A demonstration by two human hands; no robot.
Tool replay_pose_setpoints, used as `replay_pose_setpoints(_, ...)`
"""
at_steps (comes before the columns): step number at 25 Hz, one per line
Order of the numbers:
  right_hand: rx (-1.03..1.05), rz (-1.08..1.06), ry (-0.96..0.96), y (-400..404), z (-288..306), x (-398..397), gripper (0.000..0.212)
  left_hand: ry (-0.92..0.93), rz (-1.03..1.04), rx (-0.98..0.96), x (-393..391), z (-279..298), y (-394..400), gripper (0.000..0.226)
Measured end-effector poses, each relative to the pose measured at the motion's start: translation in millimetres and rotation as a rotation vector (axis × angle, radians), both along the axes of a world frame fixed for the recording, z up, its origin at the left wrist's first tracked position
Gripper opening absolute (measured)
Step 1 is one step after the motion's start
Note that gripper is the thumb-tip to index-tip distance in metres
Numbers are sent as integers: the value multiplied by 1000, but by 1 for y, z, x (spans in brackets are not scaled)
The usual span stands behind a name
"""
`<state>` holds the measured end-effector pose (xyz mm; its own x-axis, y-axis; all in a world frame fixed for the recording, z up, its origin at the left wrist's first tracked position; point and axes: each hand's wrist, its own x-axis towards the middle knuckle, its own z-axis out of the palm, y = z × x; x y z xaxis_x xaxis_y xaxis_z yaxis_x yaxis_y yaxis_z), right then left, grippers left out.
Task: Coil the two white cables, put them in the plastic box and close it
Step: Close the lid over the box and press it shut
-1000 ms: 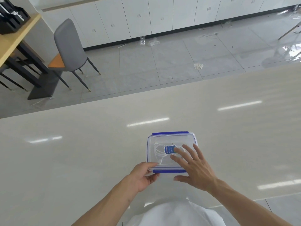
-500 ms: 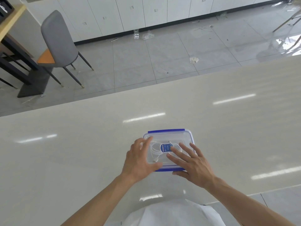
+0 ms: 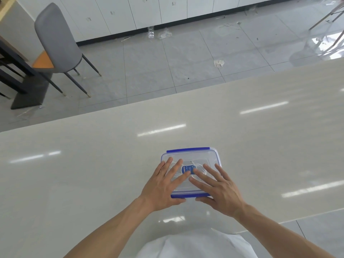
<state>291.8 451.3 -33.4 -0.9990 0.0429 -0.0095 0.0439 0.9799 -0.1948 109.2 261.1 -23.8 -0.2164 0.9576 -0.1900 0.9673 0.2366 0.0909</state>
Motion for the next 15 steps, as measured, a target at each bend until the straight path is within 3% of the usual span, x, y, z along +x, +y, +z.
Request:
replay_pose_setpoints(7,-27,-29,30,-2,-3,-1,54,-25,-10,7,2,2,-1,84)
replay_pose_setpoints(15,-28,-86,-13,-1,5,2,60,-66,54,-25,2,2,-2,85)
